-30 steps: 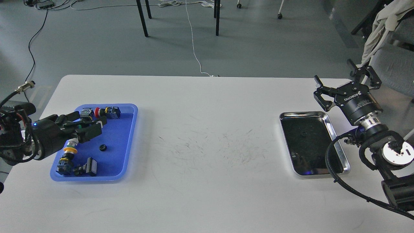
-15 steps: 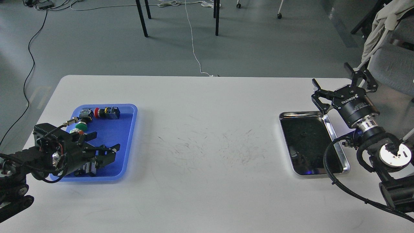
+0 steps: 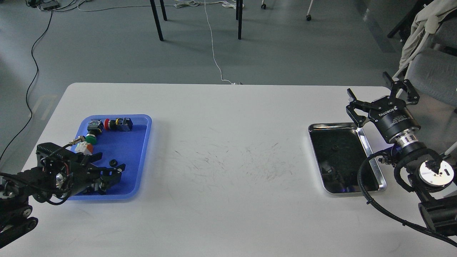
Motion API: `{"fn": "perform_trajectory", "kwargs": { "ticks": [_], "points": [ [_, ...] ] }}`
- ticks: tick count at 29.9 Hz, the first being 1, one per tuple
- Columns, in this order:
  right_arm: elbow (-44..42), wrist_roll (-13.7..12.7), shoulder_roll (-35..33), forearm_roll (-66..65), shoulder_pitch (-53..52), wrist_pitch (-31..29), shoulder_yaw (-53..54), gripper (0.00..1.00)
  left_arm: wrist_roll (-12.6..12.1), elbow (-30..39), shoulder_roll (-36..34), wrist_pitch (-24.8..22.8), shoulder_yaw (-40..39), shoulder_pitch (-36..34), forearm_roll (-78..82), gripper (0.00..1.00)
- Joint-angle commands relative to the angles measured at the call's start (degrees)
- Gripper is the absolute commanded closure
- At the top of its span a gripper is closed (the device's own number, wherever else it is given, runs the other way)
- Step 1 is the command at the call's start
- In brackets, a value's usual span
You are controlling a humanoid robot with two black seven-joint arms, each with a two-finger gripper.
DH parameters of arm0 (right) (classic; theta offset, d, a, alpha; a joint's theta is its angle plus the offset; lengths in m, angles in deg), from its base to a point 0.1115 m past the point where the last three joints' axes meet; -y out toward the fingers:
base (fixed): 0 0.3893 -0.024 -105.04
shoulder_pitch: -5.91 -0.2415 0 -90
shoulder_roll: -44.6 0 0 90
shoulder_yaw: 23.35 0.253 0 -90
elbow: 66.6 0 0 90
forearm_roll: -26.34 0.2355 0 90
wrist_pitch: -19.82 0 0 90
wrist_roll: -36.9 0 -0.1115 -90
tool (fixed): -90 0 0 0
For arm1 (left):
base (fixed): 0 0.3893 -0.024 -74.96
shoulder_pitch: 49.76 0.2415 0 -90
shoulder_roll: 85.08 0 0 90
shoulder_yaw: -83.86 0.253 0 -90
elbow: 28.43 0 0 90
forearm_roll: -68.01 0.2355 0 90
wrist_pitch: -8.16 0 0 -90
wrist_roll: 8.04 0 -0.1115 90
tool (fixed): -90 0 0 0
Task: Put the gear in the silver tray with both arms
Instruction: 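Lower the left gripper into the blue tray and grasp another black gear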
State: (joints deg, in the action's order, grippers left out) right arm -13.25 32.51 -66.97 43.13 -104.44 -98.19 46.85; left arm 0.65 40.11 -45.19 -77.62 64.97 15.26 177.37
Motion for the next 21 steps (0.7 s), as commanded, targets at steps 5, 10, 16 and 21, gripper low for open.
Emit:
{"fn": "perform_trajectory", "kwargs": {
  "ticks": [5, 10, 16, 21],
  "points": [
    [0.00, 0.52, 0.04, 0.00, -0.04, 0.01, 0.12, 0.03, 0.63, -2.89, 1.24, 0.96, 0.16, 0.02, 0.15, 0.29],
    [0.00, 0.52, 0.04, 0.00, -0.04, 0.01, 0.03, 0.03, 0.63, -3.42, 1.33, 1.05, 1.57, 0.02, 0.59, 0.47],
    [0.00, 0.52, 0.04, 0.00, -0.04, 0.01, -0.06, 0.03, 0.72, -4.03, 1.42, 1.05, 1.66, 0.02, 0.94, 0.53],
    [0.00, 0.52, 0.04, 0.00, -0.13, 0.01, -0.06, 0.03, 0.72, -4.12, 1.42, 1.05, 1.66, 0.02, 0.94, 0.66]
  ]
}}
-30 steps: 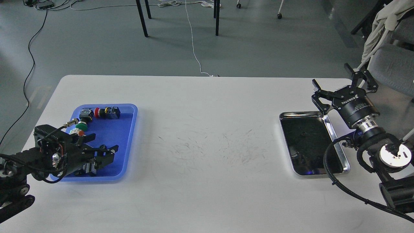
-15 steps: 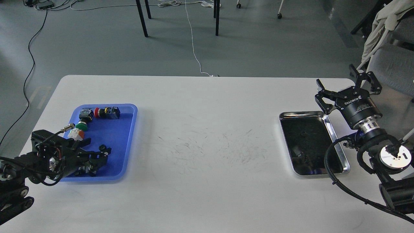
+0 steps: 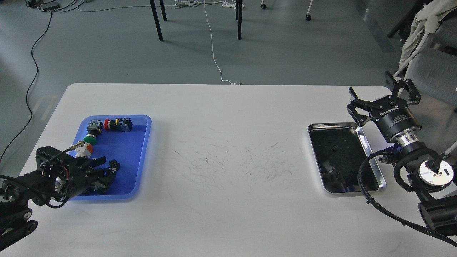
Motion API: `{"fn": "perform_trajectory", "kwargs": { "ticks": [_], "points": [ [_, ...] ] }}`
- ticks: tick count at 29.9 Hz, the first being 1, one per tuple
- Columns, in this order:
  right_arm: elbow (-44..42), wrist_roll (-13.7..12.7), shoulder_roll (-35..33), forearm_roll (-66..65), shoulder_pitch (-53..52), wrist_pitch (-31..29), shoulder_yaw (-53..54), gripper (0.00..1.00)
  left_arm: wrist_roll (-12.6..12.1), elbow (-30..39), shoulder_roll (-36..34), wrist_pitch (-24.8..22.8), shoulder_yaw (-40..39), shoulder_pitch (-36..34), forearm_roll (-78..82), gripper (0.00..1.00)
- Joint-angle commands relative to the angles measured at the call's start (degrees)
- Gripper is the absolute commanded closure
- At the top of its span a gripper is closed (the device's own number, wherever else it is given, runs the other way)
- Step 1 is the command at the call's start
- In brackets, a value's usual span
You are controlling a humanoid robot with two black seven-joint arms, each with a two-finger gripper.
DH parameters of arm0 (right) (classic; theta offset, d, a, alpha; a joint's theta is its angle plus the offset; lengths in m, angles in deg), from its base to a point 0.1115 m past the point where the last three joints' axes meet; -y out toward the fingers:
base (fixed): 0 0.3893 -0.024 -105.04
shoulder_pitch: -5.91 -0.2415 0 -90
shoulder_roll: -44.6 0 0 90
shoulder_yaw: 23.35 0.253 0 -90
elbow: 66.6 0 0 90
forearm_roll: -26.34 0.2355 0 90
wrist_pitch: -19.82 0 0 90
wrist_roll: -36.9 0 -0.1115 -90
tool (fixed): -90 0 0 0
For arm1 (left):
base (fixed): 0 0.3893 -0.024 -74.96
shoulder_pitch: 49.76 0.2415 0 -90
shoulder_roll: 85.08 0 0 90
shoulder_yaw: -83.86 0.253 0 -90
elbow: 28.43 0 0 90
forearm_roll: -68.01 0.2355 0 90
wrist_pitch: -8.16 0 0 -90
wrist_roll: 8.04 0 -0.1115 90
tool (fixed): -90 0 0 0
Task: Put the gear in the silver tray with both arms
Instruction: 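Lower the left gripper into the blue tray and grasp another black gear, then carry the second black gear with the left gripper to the table center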
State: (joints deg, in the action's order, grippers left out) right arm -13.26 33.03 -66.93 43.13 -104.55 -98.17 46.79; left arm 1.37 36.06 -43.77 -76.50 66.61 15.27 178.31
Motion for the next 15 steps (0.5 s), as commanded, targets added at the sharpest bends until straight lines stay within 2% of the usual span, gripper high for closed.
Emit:
{"fn": "perform_trajectory", "kwargs": {
  "ticks": [1, 5, 8, 15],
  "points": [
    [0.00, 0.00, 0.00, 0.00, -0.02, -0.02, 0.00, 0.03, 0.00, -0.06, 0.00, -0.07, 0.02, 0.01, 0.09, 0.69],
    [0.00, 0.00, 0.00, 0.00, -0.02, -0.02, 0.00, 0.03, 0.09, -0.06, 0.00, -0.07, 0.02, 0.01, 0.00, 0.84],
    [0.09, 0.00, 0.00, 0.00, -0.02, -0.02, -0.17, 0.03, 0.09, -0.06, 0.00, 0.02, -0.07, -0.08, -0.17, 0.91],
    [0.27, 0.00, 0.00, 0.00, -0.28, -0.02, -0.35, 0.03, 0.09, 3.18, -1.40, 0.46, -1.12, -1.04, -0.70, 0.92]
  ]
}}
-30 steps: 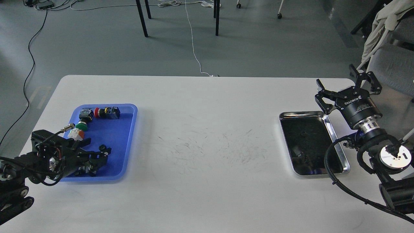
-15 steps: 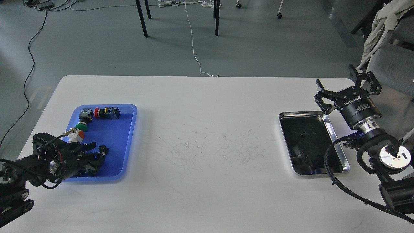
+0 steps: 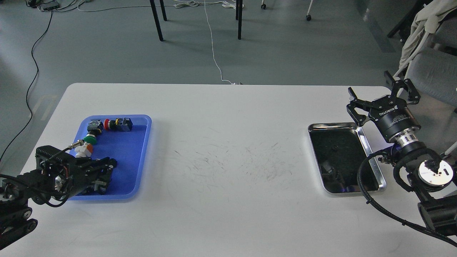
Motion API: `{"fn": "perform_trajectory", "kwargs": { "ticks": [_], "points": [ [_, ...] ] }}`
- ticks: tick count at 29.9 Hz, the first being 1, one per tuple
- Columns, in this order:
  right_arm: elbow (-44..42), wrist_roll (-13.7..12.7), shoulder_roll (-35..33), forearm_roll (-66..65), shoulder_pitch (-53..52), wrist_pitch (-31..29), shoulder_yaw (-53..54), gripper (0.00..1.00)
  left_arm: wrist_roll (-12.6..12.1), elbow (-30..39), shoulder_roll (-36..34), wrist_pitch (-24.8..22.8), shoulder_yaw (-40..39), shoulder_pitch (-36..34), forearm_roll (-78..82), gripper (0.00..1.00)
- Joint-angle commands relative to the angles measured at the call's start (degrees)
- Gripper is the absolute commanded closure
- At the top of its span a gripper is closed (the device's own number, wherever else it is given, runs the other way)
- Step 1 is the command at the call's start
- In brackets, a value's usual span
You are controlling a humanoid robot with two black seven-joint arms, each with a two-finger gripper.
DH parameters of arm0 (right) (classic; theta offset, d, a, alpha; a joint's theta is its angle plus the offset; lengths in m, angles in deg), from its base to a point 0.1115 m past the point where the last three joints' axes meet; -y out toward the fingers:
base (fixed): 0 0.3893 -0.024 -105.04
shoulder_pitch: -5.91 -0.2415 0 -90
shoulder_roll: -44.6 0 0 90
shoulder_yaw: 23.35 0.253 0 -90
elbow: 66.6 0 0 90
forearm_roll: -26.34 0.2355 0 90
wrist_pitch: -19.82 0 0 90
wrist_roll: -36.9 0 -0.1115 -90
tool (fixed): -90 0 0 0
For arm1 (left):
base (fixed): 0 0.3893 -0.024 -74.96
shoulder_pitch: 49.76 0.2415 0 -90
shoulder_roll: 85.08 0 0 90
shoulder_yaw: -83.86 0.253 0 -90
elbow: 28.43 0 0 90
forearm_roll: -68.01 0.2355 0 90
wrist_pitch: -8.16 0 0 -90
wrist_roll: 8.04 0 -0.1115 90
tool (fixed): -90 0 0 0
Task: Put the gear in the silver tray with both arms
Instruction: 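Carry the second black gear with the left gripper to the table center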
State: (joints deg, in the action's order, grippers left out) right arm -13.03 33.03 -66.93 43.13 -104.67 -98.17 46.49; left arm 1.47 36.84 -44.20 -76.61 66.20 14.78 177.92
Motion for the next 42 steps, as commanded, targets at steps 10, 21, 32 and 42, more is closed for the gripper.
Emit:
{"fn": "perform_trajectory", "kwargs": {
  "ticks": [10, 21, 32, 42],
  "points": [
    [-1.00, -0.27, -0.88, -0.53, -1.31, -0.01, -0.84, 0.03, -4.22, 19.89, -5.90, 0.13, -1.76, -13.72, -3.48, 0.92],
    [-3.55, -0.27, -0.88, -0.61, -2.89, -0.01, -2.42, 0.03, -10.03, 15.61, 27.82, -4.53, 0.51, -16.37, -2.69, 0.92],
    [-7.69, -0.27, -0.35, -0.61, -5.00, -0.01, -4.62, 0.02, -9.07, -0.92, 49.12, -4.18, 5.53, -15.06, 0.48, 0.92],
    [-7.43, 0.00, 0.00, -0.53, -5.09, -0.01, -4.53, 0.02, -8.63, -3.40, 49.12, -3.30, 7.55, -10.23, 1.62, 0.92]
  ]
}}
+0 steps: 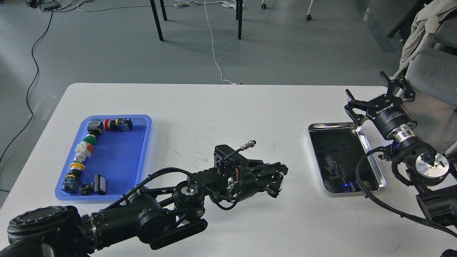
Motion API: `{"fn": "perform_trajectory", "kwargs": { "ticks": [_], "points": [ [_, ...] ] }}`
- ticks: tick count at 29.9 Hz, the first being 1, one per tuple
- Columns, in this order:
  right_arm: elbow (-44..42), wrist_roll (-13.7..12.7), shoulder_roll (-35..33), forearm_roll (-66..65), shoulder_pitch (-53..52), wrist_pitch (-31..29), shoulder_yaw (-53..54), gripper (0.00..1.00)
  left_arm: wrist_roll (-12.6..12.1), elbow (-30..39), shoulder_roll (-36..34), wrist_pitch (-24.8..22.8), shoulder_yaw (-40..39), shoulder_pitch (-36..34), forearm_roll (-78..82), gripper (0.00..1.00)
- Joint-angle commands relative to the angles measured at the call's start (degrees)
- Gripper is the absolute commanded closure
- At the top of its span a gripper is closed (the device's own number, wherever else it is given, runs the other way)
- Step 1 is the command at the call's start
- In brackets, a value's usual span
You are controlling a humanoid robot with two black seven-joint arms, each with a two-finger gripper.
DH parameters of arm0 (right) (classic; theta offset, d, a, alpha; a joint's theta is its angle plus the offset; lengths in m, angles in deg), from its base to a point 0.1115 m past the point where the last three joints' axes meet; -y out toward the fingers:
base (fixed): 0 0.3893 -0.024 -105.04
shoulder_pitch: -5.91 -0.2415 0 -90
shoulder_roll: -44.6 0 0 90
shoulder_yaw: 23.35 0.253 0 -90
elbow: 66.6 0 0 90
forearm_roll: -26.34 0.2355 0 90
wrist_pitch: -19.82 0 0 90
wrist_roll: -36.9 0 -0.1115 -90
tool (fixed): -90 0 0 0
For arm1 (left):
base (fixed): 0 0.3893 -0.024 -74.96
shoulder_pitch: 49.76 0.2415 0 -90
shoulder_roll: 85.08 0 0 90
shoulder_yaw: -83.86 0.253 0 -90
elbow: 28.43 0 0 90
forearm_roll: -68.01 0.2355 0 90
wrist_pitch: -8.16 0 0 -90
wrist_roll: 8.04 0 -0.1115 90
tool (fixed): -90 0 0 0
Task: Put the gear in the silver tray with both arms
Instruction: 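Carry the second black gear with the left gripper to the table center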
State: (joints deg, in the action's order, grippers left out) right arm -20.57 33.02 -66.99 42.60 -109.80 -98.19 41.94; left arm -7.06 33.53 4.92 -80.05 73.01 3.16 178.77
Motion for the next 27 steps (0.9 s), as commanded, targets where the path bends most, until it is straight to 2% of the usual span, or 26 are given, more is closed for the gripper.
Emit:
{"fn": "perform_trajectory", "kwargs": {
  "ticks": [1, 12, 27],
  "points": [
    [0.10, 0.01, 0.06, 0.01, 0.04, 0.01, 0.02, 0.02, -0.10, 0.00, 0.00, 0.05, 0.74, 1.92, 1.21, 0.92],
    [0.63, 0.01, 0.06, 0.01, 0.04, 0.01, 0.02, 0.02, -0.27, 0.18, 0.00, 0.22, 0.74, 2.62, 1.83, 0.89],
    [0.63, 0.01, 0.15, 0.01, -0.04, 0.01, 0.02, 0.02, -0.27, -1.84, 0.00, 1.54, 0.66, 2.62, 1.04, 0.72]
  ]
}}
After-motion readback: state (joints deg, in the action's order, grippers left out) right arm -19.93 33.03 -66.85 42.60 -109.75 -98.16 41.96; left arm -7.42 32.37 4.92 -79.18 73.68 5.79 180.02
